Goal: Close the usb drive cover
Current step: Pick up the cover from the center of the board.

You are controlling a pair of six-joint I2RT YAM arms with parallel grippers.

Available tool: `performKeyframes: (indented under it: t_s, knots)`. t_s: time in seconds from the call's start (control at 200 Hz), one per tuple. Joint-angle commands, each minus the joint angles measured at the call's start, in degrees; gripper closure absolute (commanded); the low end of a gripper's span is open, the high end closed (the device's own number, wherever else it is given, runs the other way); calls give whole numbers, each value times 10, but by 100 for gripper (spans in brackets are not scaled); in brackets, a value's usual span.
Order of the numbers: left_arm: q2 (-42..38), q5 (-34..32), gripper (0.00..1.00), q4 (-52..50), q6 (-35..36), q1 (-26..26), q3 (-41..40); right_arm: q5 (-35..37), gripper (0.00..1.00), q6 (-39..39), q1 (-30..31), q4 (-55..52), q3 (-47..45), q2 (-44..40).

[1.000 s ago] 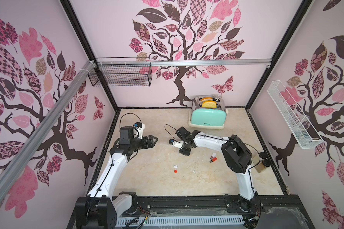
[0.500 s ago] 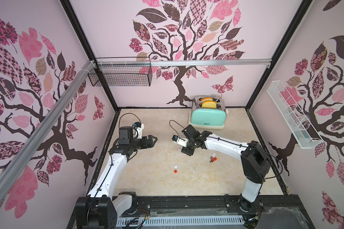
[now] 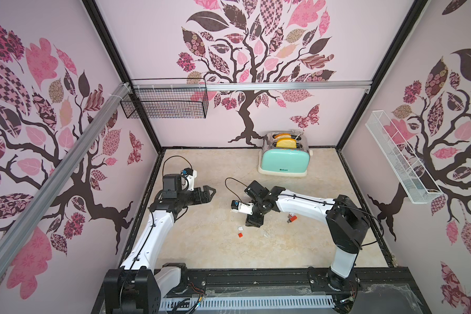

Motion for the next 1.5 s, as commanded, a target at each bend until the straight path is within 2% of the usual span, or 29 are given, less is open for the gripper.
performKeyframes:
  t_s: [0.0, 0.36, 0.93, 1.496]
  knots:
    - [4, 4, 2, 2, 10, 3, 0, -33, 42, -8, 11, -44, 39, 24]
    - [0, 6, 2, 7, 9, 3, -4, -29, 46, -22, 16, -10, 27, 36]
    - [8, 3, 2, 2, 6, 3, 4, 18, 60, -59, 47, -54, 68, 91]
    - [4, 9, 2, 7, 9, 3, -4, 59, 60, -77, 61, -33, 70, 118]
